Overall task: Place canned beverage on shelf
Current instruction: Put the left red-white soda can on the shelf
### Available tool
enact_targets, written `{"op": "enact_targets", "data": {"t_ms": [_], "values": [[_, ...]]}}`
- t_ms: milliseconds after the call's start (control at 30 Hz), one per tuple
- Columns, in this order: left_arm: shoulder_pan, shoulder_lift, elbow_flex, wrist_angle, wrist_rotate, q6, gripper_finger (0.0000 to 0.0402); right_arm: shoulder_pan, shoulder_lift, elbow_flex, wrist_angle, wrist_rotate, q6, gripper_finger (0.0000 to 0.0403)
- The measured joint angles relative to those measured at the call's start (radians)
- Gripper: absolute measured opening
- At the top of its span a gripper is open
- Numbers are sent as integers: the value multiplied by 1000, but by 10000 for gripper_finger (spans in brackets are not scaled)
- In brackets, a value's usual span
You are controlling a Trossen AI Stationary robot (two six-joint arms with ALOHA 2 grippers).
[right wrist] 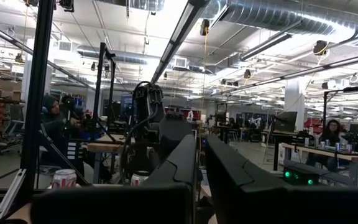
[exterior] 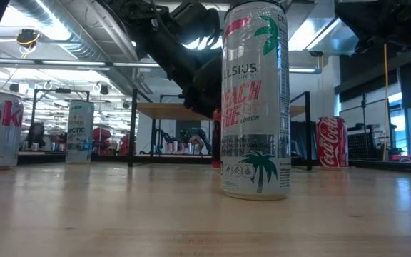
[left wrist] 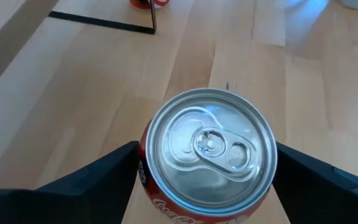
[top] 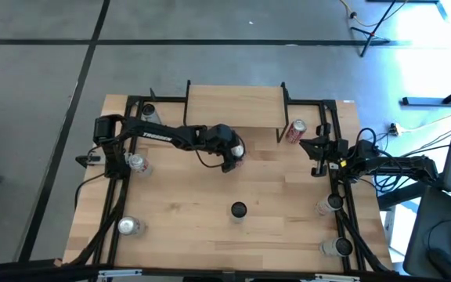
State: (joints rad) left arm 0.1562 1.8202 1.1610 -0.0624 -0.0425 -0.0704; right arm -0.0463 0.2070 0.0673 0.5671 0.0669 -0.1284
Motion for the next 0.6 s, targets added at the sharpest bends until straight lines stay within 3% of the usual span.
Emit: {"op": "enact_targets", "data": {"t_ms": [133, 300, 600], "values": [[-13, 29, 2, 27, -54, 11, 327, 0, 0, 0, -1, 0, 0, 28], [-13, 51, 2, 34, -52, 3, 324, 0, 0, 0, 0, 7, -1, 28], [-20, 41, 2, 42, -48, -2, 266, 0, 0, 0, -1, 19, -10, 28]]}}
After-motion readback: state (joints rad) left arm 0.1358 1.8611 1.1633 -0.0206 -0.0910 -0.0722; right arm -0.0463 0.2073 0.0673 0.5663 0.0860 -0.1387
